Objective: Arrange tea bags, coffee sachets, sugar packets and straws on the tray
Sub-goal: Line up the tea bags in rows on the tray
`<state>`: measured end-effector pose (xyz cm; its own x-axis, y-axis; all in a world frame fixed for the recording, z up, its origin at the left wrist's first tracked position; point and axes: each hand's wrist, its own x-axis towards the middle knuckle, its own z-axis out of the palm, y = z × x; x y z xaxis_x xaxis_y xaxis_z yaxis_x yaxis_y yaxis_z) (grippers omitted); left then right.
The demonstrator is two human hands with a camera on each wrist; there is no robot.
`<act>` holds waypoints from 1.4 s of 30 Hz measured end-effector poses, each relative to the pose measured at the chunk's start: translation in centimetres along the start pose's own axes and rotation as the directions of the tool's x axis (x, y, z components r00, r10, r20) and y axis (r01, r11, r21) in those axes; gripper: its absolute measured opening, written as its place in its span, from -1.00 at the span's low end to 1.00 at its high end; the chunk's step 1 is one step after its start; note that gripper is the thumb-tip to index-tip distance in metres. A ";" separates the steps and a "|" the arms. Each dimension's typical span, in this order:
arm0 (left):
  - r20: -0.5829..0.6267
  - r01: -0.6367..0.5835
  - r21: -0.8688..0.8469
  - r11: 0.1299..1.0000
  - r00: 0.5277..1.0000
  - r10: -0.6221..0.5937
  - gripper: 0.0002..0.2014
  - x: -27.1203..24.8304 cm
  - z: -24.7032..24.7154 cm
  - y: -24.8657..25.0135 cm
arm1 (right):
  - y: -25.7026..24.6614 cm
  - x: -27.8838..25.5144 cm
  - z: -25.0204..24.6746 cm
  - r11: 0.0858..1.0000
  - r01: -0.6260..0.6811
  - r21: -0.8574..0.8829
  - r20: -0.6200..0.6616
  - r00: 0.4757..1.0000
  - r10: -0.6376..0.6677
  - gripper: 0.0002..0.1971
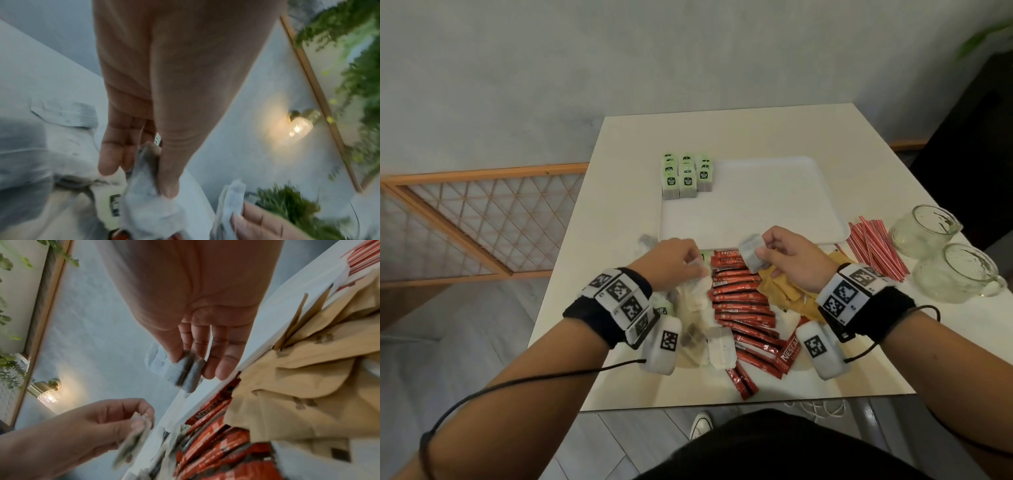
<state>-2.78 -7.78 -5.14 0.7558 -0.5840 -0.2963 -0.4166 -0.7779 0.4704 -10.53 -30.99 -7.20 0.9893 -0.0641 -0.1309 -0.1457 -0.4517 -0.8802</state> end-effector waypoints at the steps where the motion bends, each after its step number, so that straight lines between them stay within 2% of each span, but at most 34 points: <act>1: -0.031 0.022 -0.093 0.995 0.999 -0.025 -0.74 0.2 -0.3 0.0 | -0.2 0.2 -0.1 1.000 -0.003 0.024 0.002 1.000 0.003 -0.93; 4: -0.132 0.062 -0.339 0.939 0.985 -0.113 -0.71 0.9 -0.5 1.0 | -1.4 0.5 -0.2 0.981 -0.021 0.192 0.110 0.994 0.000 -0.94; 7: -0.274 0.040 -0.527 0.849 0.937 -0.215 -0.76 2.0 0.4 2.3 | -2.7 0.9 0.3 0.953 -0.049 0.300 0.258 0.966 -0.031 -0.88; 9: -0.295 0.002 -0.654 0.757 0.920 -0.257 -0.78 2.6 1.1 3.2 | -2.9 1.7 0.7 0.963 -0.051 0.266 0.225 0.974 -0.011 -0.89; 12: -0.213 0.005 -0.786 0.619 0.937 -0.277 -0.73 3.0 1.6 4.2 | -2.3 3.2 0.7 0.970 -0.074 0.231 0.049 0.997 0.065 -0.89; 14: -0.133 0.016 -0.850 0.527 0.961 -0.243 -0.74 3.1 1.7 4.7 | -1.9 3.9 0.4 0.959 -0.093 0.266 -0.015 0.995 0.101 -0.92; 18: -0.026 0.062 -0.931 0.359 0.972 -0.235 -0.81 3.4 1.5 5.1 | -1.8 4.4 0.3 0.938 -0.108 0.328 -0.042 0.991 0.129 -0.95; 22: 0.129 0.155 -0.981 0.118 0.971 -0.200 -0.68 3.2 1.2 5.0 | -2.0 4.9 0.8 0.918 -0.134 0.373 -0.069 0.983 0.172 -0.94; 23: 0.154 0.170 -0.982 0.084 0.973 -0.174 -0.64 3.2 1.1 4.8 | -2.1 5.0 1.0 0.916 -0.134 0.379 -0.081 0.981 0.177 -0.93; 25: 0.151 0.162 -0.984 0.078 0.979 -0.136 -0.64 3.2 1.0 4.2 | -2.3 5.3 1.6 0.921 -0.125 0.370 -0.104 0.979 0.175 -0.93; 28: 0.082 0.098 -0.989 0.110 0.987 -0.137 -0.86 3.3 0.7 3.4 | -2.6 5.9 2.3 0.929 -0.101 0.355 -0.125 0.980 0.154 -0.92; 29: 0.071 0.086 -0.991 0.107 0.987 -0.143 -0.87 3.5 0.6 3.1 | -2.6 6.1 2.5 0.929 -0.098 0.357 -0.132 0.979 0.153 -0.94; 33: 0.071 0.085 -0.993 0.076 0.982 -0.175 -0.81 4.0 -0.1 2.3 | -2.7 6.8 2.7 0.924 -0.083 0.374 -0.152 0.977 0.149 -0.99; 38: 0.165 0.156 -0.985 -0.078 0.979 -0.120 -0.59 4.3 -0.5 2.9 | -2.9 7.1 1.8 0.921 -0.084 0.380 -0.156 0.976 0.153 -0.96; 40: 0.158 0.152 -0.987 -0.061 0.980 -0.119 -0.61 4.5 -0.3 3.6 | -2.9 7.2 0.9 0.922 -0.087 0.378 -0.147 0.977 0.153 -0.96; 42: 0.101 0.102 -0.995 0.002 0.983 -0.156 -0.69 4.7 0.2 4.3 | -2.8 7.1 0.2 0.921 -0.089 0.380 -0.128 0.981 0.148 -0.96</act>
<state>-1.15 -13.92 -4.70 0.7569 -0.4754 -0.4485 0.5791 0.1699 0.7973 -3.07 -29.99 -5.77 0.9491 -0.2431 -0.2001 -0.2233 -0.0717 -0.9721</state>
